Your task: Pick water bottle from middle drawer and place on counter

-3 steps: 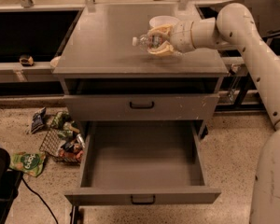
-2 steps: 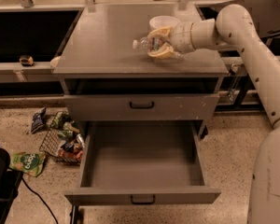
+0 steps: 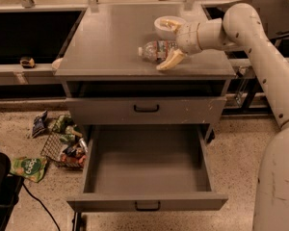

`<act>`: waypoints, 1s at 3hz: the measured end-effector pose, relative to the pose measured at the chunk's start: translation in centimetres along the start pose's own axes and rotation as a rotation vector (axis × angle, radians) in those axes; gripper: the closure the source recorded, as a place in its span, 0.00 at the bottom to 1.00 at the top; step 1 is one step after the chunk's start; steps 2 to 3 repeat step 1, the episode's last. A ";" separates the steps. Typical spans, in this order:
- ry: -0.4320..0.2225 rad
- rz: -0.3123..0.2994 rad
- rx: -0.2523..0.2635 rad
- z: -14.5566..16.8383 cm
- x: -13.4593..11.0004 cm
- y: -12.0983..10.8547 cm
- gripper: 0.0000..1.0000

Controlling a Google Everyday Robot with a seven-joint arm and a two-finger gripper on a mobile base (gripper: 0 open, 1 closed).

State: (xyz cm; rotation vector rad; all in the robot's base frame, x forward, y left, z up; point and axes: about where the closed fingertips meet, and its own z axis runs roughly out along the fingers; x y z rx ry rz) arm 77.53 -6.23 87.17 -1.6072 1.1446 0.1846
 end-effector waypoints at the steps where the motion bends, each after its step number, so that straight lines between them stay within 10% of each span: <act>1: 0.023 -0.023 0.014 -1.3 -0.4 -1.0 0.00; 3: 0.023 -0.023 0.014 -1.3 -0.4 -1.0 0.00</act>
Offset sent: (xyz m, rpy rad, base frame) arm 0.0000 0.0000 0.0000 0.0000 0.0000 0.0000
